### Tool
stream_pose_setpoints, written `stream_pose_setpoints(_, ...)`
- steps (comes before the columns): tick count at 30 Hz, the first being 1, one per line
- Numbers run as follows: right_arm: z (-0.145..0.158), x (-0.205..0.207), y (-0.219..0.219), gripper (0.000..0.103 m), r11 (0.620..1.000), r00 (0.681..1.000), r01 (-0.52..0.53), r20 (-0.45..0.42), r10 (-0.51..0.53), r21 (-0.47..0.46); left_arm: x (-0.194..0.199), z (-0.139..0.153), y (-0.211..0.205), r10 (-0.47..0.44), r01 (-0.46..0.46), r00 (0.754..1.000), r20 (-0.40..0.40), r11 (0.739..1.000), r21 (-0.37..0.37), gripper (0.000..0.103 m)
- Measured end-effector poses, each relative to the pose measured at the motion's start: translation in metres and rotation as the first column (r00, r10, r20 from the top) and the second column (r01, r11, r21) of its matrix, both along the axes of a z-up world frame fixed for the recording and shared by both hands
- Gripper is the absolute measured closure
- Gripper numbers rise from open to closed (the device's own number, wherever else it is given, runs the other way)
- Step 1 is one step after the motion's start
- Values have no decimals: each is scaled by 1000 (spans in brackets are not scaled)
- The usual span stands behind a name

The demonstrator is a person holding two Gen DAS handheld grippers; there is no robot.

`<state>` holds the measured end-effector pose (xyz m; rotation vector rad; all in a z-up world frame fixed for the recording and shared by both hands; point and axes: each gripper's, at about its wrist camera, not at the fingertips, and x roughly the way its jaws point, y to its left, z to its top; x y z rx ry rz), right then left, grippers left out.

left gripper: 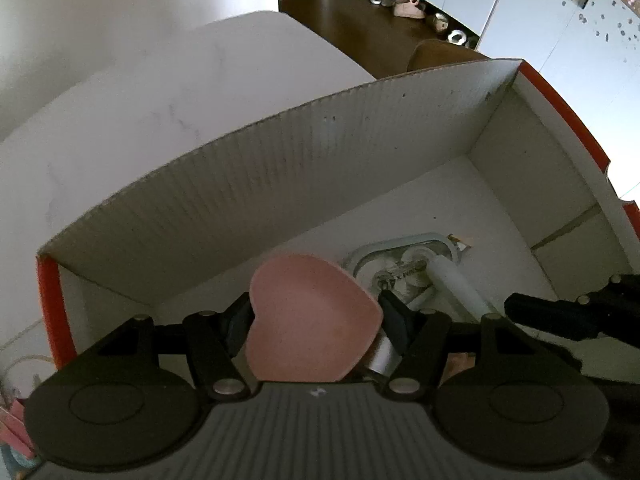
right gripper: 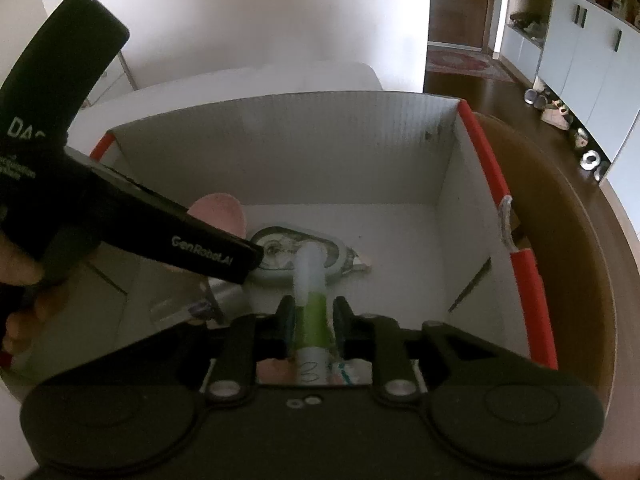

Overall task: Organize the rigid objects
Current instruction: 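Lower the bowl and pen into the box and open both tools, then withdraw both tools from the box back over the table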

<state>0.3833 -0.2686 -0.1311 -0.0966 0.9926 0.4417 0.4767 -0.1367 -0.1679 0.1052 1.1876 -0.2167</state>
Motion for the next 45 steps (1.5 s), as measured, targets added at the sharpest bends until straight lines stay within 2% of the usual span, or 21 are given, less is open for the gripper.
stream_pose_setpoints(9,4,-5,-3,72,1000,1000,27,-6,-27,15,-6,4,11,27,-27,999,-25,1000,5,36)
stream_pose_setpoints(21,22,-27,-1,63,1000,999,17,32,-18,18,-38,36,13,11,-9,996,88,1000,-25,36)
stream_pose_setpoints(25,30,-36,-1,54,1000,999,17,51,-19,26,-49,47,18,10,-7,992,122,999,-32,36)
stream_pose_setpoints(29,39,-44,2,51,999,997,16,69,-19,35,-58,58,23,19,-10,989,147,998,-61,36)
stream_pose_setpoints(40,70,-70,5,42,996,994,18,109,-28,93,-99,92,44,51,-25,970,236,993,-112,36)
stream_pose_setpoints(42,75,-77,7,40,995,992,18,122,-31,102,-108,96,49,58,-27,965,255,992,-124,30)
stream_pose_setpoints(45,83,-85,9,39,993,990,20,139,-37,119,-123,104,58,66,-24,956,286,989,-147,29)
